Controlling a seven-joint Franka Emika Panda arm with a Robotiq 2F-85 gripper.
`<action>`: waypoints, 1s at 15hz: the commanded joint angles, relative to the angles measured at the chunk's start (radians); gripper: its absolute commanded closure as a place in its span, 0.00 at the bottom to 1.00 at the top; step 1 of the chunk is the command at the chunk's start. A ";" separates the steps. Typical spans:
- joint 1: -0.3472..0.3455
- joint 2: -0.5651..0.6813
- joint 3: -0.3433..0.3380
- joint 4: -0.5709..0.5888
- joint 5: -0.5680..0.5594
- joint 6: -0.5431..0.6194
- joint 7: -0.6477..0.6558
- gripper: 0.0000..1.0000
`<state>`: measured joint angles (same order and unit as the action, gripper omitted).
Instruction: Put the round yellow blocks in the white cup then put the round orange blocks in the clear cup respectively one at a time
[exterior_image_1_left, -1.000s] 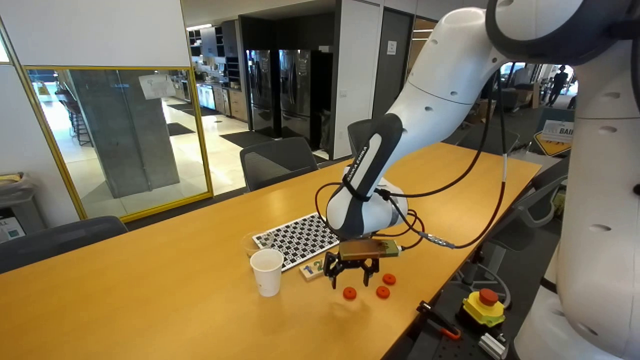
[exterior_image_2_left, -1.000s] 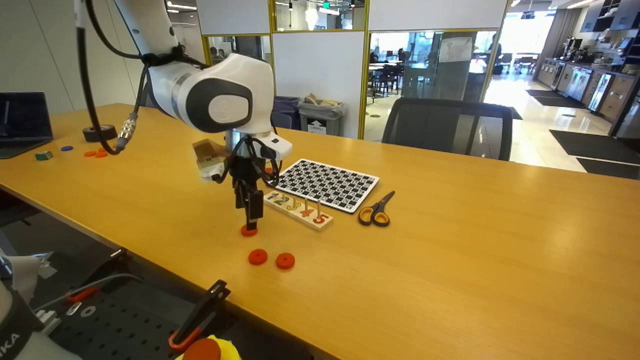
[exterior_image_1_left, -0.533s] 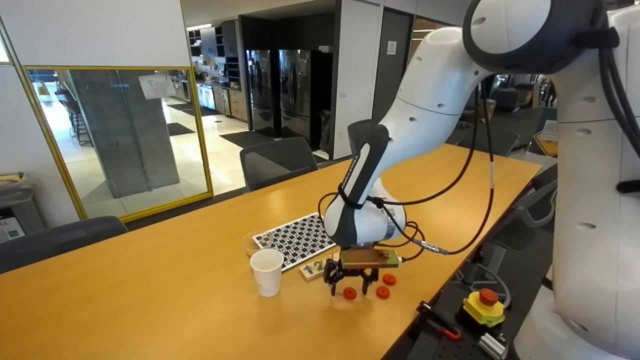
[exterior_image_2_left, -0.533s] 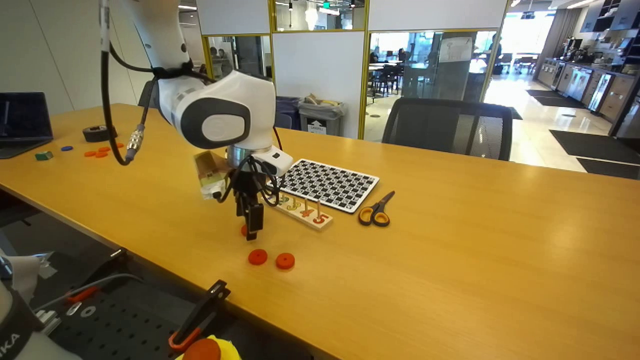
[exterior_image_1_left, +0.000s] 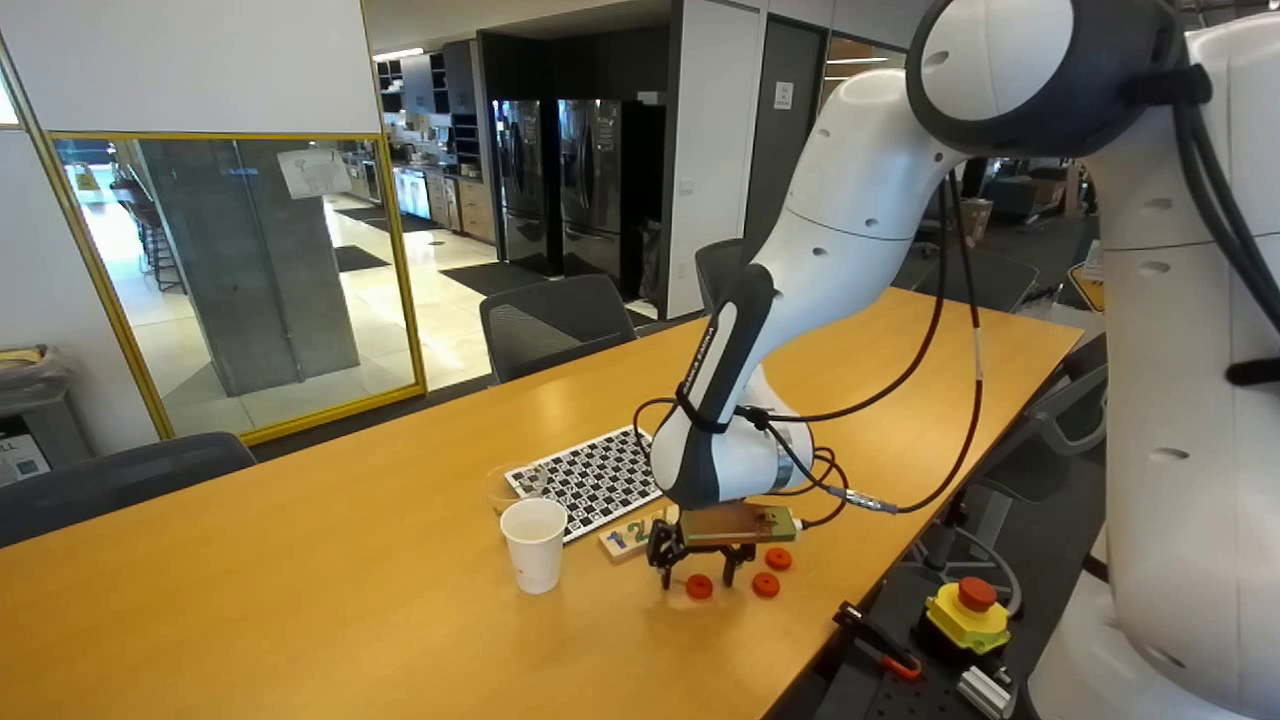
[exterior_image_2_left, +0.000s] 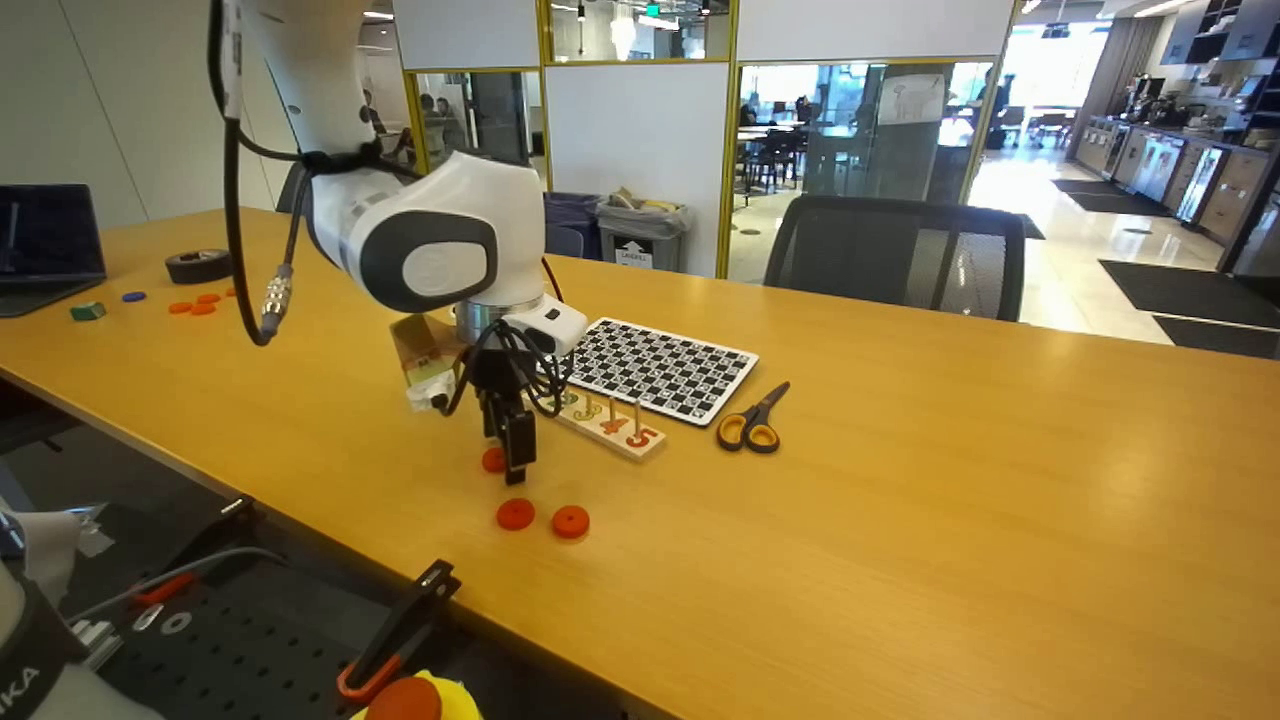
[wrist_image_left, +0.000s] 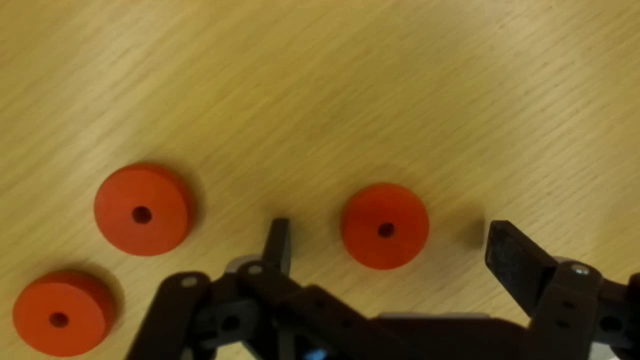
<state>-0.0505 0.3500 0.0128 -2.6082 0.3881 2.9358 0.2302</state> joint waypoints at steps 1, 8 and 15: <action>0.078 -0.008 -0.063 -0.018 -0.079 0.021 0.082 0.00; 0.146 -0.035 -0.106 -0.038 -0.134 0.017 0.153 0.00; 0.179 -0.048 -0.139 -0.048 -0.151 0.026 0.187 0.00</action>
<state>0.1005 0.3418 -0.0965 -2.6253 0.2737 2.9389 0.3743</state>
